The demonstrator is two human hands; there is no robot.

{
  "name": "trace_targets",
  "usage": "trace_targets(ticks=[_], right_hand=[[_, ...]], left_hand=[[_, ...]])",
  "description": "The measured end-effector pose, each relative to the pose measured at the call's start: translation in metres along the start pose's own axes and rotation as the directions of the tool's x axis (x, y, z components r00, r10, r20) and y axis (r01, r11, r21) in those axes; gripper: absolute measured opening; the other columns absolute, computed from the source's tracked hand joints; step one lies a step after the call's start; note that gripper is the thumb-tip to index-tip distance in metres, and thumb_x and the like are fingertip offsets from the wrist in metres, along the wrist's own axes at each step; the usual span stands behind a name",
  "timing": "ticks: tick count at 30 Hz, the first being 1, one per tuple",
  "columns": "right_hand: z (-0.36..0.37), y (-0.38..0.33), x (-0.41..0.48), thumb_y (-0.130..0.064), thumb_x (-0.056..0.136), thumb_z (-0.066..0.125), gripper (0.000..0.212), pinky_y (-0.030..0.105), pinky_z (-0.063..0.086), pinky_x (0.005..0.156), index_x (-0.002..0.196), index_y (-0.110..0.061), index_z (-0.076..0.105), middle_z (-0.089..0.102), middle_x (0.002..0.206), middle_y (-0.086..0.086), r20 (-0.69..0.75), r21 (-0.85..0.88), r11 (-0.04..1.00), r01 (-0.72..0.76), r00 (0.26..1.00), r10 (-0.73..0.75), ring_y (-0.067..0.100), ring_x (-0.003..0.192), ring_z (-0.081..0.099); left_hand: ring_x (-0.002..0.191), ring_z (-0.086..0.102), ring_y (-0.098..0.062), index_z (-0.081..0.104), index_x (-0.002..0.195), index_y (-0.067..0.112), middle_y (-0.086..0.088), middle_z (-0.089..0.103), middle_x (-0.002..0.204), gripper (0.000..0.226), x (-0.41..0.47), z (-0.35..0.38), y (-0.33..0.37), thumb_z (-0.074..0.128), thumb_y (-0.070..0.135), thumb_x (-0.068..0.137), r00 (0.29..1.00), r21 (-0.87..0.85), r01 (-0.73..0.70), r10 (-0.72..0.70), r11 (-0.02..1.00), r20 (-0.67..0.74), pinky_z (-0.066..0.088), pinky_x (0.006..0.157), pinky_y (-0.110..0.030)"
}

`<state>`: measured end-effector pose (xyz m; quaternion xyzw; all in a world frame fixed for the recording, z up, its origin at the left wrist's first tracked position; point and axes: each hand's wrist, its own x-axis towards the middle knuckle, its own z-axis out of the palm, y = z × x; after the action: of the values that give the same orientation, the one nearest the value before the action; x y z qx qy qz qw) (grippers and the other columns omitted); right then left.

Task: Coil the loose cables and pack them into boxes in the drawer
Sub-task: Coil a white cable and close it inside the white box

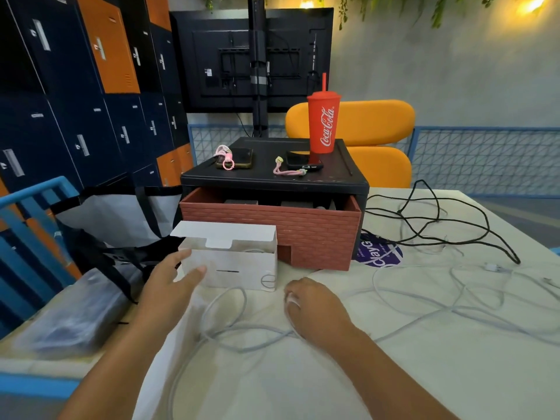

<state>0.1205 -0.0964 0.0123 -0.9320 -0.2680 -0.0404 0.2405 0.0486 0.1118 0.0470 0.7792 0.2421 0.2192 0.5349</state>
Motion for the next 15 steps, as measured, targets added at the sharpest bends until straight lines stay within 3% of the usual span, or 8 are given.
trace_targets(ticks=[6,9,11,15], right_hand=[[-0.013,0.006,-0.047,-0.025,0.092,0.045,0.033,0.019,0.029,0.097,0.122,-0.021,0.056,0.054,0.124,-0.004,-0.054,0.048,0.993,0.109,0.993,-0.106,0.015,0.113,0.048],[-0.015,0.002,-0.077,-0.049,0.079,0.027,0.059,0.019,0.026,0.097,0.120,-0.021,0.058,0.055,0.121,-0.002,-0.027,0.085,0.985,0.151,0.988,-0.150,0.017,0.113,0.048],[-0.013,0.003,-0.094,-0.054,0.071,0.018,0.072,0.018,0.023,0.099,0.122,-0.022,0.058,0.052,0.125,-0.003,0.041,0.074,0.984,0.163,0.985,-0.166,0.017,0.117,0.045],[-0.014,0.010,-0.110,-0.053,0.077,0.019,0.068,0.018,0.019,0.102,0.126,-0.023,0.055,0.042,0.136,-0.003,0.040,0.016,0.991,0.136,0.990,-0.137,0.017,0.127,0.037]], left_hand=[[0.121,0.042,-0.016,0.056,0.109,0.032,0.003,0.046,0.131,0.023,-0.065,0.000,0.005,0.060,0.024,0.089,0.994,0.027,-0.102,0.101,0.994,0.034,0.039,0.083,-0.029],[0.114,0.045,-0.012,0.058,0.108,0.032,0.008,0.049,0.119,0.029,-0.096,0.004,0.000,0.065,0.018,0.085,0.985,0.090,-0.166,0.161,0.982,0.054,0.033,0.087,-0.028],[0.109,0.042,-0.008,0.053,0.112,0.036,0.011,0.047,0.117,0.039,-0.114,0.008,-0.005,0.067,0.015,0.082,0.975,0.161,-0.220,0.211,0.962,0.077,0.031,0.088,-0.025],[0.107,0.042,-0.009,0.045,0.121,0.038,0.011,0.045,0.119,0.052,-0.133,0.015,-0.013,0.067,0.014,0.082,0.974,0.235,-0.222,0.201,0.946,0.109,0.038,0.087,-0.029]])
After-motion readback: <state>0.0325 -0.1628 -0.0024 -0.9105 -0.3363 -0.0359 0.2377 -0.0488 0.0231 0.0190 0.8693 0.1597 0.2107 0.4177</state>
